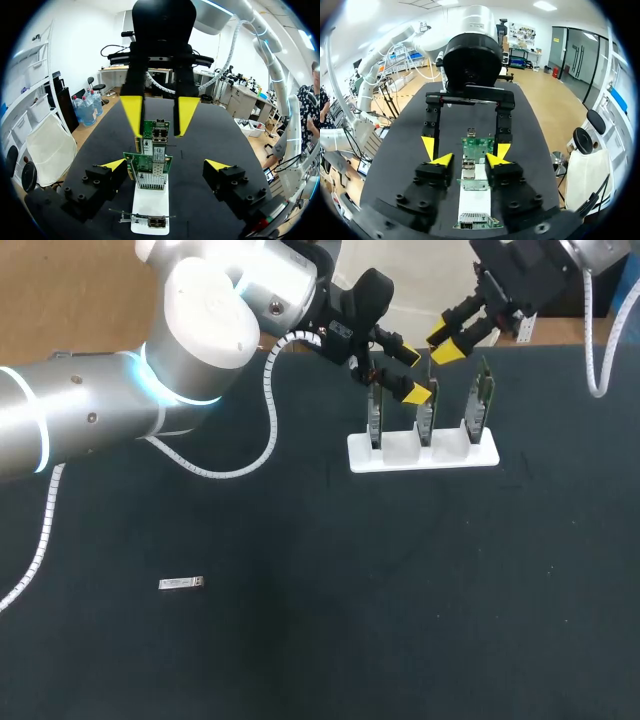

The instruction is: Pick up the optical module with the left hand, and insert it into the network port with the right hand.

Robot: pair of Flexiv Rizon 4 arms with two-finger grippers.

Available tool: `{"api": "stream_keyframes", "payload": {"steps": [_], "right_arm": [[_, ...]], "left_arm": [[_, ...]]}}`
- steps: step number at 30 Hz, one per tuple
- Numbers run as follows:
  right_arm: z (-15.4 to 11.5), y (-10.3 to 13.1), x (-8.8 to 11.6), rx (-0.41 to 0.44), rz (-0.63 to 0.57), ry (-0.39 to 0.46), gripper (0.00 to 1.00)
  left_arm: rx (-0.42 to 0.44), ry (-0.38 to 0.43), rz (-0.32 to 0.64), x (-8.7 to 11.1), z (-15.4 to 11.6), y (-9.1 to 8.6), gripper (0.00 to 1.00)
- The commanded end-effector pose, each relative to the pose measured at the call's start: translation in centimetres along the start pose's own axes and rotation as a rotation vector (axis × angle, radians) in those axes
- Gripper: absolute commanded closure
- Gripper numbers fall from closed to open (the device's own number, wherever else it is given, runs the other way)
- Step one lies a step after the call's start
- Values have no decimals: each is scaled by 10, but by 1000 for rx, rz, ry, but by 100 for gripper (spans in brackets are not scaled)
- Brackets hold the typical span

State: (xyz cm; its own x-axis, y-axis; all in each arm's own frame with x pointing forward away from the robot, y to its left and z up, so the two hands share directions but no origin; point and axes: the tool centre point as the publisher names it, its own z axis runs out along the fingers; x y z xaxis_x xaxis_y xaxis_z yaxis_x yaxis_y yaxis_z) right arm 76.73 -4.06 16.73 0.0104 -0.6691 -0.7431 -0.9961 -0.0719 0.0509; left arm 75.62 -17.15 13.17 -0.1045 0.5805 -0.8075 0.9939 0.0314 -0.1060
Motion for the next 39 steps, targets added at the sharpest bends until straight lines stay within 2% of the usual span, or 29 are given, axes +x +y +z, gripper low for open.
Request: {"api": "stream_keyframes", "payload": {"steps": [1,11,16,17,19,39], "right_arm": [[-4,0,-1,6,8,-16,0],[-20,0,-14,-19,-10,-123,0],[-23,1,-19,-20,-27,-132,2],[-23,1,-20,-20,-31,-132,65],[-22,2,-21,-17,-34,-129,100],[-7,-1,-19,-9,-7,-127,100]], "left_arm": [[3,6,-1,-1,0,2,0],[3,6,-1,-1,0,2,0],[3,6,-1,-1,0,2,0],[3,6,-1,-1,0,2,0],[3,6,-1,-1,0,2,0],[3,6,-1,-1,0,2,0]]}}
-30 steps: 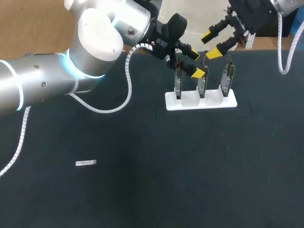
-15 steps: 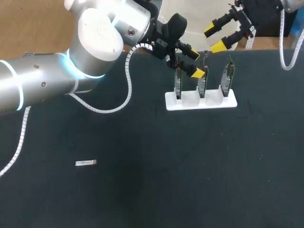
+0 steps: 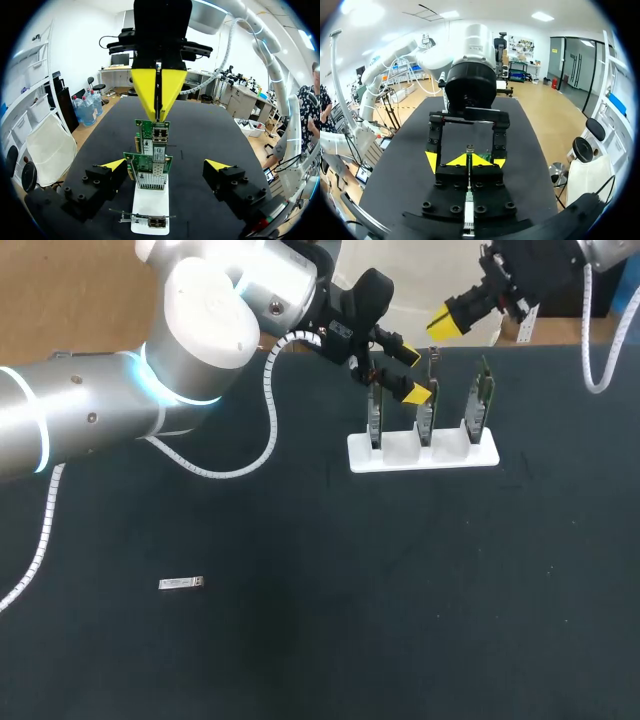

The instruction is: Pick up the optical module with the left hand, and insert it into the network port with the right hand.

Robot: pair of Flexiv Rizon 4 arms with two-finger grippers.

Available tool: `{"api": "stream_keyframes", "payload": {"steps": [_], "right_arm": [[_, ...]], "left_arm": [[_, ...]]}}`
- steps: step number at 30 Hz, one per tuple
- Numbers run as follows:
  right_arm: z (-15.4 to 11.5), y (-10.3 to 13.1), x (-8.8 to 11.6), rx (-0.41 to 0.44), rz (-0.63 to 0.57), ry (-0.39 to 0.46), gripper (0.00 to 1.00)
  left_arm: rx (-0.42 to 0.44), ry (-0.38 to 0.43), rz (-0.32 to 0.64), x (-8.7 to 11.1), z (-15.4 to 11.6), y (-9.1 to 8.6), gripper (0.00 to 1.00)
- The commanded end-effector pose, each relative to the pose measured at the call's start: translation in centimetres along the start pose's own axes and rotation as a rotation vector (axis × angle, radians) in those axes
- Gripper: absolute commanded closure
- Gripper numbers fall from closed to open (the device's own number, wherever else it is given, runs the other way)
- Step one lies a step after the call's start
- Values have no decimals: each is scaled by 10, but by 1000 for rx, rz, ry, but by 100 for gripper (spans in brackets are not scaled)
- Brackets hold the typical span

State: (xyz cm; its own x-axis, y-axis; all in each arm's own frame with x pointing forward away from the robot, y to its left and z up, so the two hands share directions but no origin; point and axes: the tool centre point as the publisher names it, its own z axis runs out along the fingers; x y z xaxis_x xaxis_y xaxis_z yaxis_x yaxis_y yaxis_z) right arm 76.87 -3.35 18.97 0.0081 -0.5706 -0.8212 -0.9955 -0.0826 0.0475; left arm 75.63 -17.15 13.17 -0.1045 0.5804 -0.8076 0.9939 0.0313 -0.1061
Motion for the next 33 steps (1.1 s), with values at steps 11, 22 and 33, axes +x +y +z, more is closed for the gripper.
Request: {"api": "stream_keyframes", "payload": {"steps": [11,22,33], "right_arm": [[7,-4,10,-8,18,18,100],[11,-7,19,-16,39,24,100],[19,-8,34,-26,90,24,100]], "left_arm": [[3,6,-1,-1,0,2,0],[3,6,-1,-1,0,2,0],[3,6,-1,-1,0,2,0]]}}
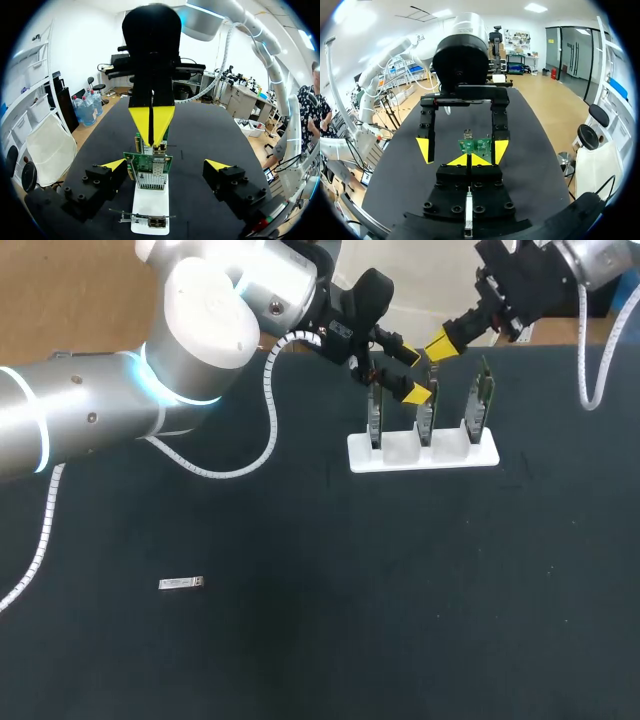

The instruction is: Pick up the optical module with the left hand, and insert it into the network port with the right hand.

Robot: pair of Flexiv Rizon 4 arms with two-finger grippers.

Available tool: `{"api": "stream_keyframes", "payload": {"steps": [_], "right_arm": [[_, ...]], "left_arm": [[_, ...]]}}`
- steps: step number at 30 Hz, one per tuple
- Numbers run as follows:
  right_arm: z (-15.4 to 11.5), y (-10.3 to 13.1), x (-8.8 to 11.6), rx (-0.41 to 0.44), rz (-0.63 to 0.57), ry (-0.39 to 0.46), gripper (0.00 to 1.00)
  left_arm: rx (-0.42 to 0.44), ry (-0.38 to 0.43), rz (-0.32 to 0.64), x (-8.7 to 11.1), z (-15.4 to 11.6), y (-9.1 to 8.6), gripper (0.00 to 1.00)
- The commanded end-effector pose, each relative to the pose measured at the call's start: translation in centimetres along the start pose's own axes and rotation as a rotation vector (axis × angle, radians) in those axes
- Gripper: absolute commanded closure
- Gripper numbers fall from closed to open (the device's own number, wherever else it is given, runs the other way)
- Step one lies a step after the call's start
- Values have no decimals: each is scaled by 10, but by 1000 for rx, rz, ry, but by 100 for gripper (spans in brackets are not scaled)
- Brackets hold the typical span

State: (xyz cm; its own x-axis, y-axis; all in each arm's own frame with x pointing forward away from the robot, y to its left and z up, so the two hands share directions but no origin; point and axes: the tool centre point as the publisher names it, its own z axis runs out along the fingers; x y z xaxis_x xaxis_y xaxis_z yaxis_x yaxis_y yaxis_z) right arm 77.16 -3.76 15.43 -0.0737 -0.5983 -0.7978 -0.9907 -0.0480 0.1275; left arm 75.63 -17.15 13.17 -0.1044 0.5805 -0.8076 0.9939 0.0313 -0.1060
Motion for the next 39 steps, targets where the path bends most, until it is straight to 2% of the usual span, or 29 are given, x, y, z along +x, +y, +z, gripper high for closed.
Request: {"api": "stream_keyframes", "payload": {"steps": [1,29,35,39], "right_arm": [[2,-4,3,-8,7,-3,100],[14,-2,20,-26,51,26,100],[10,1,15,-24,44,7,100],[1,3,4,-22,17,-30,100]], "left_arm": [[3,6,-1,-1,0,1,0],[3,6,-1,-1,0,1,0],[3,6,-1,-1,0,1,0],[3,6,-1,-1,0,1,0]]}}
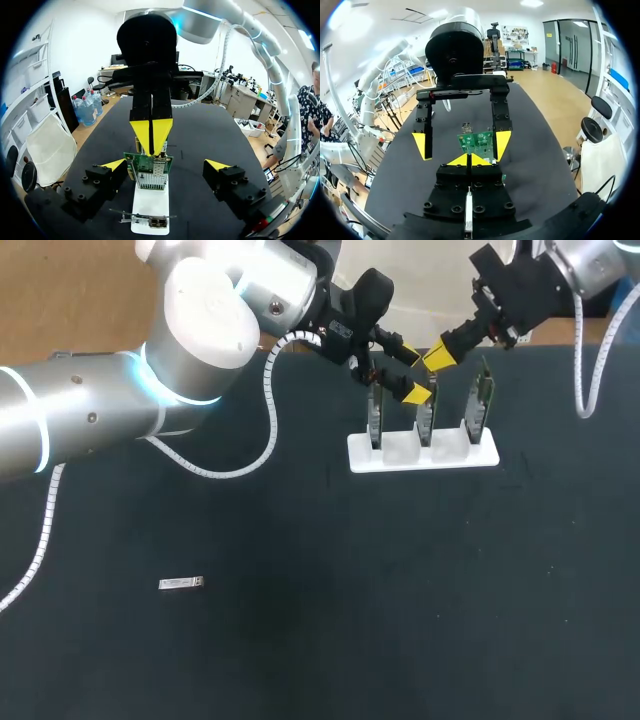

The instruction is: Pick up the optical module with the left hand, and insert it into the network port with the right hand.

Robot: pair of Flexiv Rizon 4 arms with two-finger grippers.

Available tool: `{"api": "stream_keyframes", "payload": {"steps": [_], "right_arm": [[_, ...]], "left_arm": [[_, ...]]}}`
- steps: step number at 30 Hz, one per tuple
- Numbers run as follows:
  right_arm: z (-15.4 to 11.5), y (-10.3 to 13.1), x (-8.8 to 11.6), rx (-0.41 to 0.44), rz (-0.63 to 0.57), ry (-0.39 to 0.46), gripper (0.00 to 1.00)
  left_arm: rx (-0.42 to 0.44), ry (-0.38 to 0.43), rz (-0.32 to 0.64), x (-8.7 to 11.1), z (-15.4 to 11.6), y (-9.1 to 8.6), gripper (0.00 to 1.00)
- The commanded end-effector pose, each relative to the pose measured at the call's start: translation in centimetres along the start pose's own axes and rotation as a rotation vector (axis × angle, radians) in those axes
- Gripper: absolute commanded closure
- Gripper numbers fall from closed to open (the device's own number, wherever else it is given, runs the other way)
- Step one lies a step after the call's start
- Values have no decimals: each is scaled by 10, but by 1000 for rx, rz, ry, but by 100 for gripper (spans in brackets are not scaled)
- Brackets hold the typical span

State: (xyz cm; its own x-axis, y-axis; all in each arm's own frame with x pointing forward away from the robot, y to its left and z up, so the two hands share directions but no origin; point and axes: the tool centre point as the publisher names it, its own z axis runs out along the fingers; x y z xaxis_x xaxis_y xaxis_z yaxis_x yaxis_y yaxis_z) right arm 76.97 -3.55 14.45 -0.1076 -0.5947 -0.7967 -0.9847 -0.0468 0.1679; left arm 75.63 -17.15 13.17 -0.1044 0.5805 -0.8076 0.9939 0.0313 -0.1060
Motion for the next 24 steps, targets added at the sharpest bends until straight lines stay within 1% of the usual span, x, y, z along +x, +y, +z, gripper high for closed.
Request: {"api": "stream_keyframes", "payload": {"steps": [1,6,8,11,16,19,24], "right_arm": [[-10,3,-5,1,-24,-32,100],[-26,6,-19,5,-79,-51,100],[-37,5,-19,8,-89,-68,100],[-54,4,-13,8,-94,-80,100],[-76,3,6,-7,-71,-90,100],[-84,6,16,-27,-75,-80,100],[-91,9,27,-62,-91,-47,100]], "left_arm": [[3,6,-1,-1,0,1,0],[3,6,-1,-1,0,1,0],[3,6,-1,-1,0,1,0],[3,6,-1,-1,0,1,0],[3,6,-1,-1,0,1,0],[3,6,-1,-1,0,1,0],[3,6,-1,-1,0,1,0]]}}
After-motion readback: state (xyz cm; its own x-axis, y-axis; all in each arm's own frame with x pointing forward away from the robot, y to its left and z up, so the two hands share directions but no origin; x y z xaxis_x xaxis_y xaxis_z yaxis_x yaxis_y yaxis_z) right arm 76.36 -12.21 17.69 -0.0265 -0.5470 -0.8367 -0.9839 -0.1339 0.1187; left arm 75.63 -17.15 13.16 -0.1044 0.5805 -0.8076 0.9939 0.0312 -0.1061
